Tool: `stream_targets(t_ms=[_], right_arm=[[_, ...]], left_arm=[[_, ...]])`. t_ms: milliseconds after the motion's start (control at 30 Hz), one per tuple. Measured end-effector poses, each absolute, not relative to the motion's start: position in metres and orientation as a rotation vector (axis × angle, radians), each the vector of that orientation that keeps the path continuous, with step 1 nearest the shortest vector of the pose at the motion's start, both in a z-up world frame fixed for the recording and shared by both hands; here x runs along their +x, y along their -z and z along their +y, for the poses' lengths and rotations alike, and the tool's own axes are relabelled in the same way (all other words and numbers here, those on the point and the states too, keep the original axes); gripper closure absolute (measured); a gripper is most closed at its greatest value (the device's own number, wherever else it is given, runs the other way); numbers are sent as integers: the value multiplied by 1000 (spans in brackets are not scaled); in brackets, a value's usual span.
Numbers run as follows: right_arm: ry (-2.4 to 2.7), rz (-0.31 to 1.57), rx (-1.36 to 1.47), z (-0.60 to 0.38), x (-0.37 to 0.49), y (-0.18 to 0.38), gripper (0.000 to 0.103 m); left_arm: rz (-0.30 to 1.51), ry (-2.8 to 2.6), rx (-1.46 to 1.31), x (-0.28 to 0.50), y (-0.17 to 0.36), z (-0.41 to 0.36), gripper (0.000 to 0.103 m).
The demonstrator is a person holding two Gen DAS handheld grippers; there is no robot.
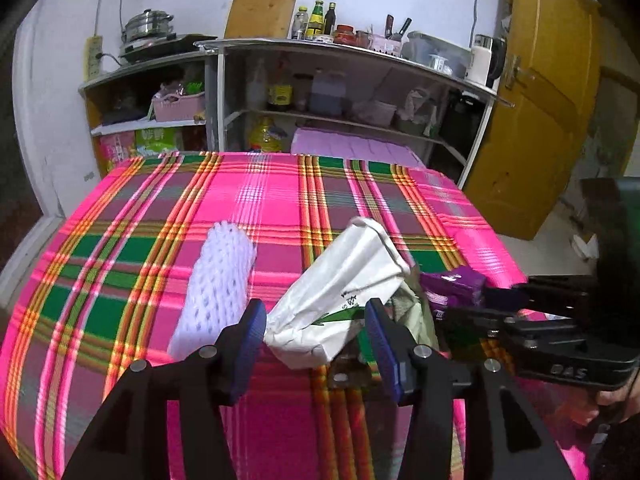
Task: Collect trash
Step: 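Grasp the purple wrapper with the right tool while the left tool grasps the white paper bag, then carry the purple wrapper and white paper bag over the bin with both tools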
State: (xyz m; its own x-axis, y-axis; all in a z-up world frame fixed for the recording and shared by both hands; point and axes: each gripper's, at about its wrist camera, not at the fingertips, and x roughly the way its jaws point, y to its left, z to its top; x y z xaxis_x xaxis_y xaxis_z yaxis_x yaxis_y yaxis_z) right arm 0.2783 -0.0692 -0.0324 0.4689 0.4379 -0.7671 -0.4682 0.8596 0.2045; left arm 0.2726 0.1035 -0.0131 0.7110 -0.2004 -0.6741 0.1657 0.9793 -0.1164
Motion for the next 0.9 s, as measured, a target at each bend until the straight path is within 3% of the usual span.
stream_targets(t_ms=[200,300,500,633,900], right_arm=[[-558,916,-19,-76,272,30,79],[-557,917,-11,-78,270,30,79],[-556,901,12,-84,262,25,80],[-552,888,26,-91,255,21,80],[-541,864,52,-109,237,13,80]], left_arm=[[748,213,-7,276,16,99,54],[752,195,27,274,17,95,78],[750,203,33,268,14,93,87],[725,201,24,257,8,91,100],[676,188,6,227,-8,84,100]])
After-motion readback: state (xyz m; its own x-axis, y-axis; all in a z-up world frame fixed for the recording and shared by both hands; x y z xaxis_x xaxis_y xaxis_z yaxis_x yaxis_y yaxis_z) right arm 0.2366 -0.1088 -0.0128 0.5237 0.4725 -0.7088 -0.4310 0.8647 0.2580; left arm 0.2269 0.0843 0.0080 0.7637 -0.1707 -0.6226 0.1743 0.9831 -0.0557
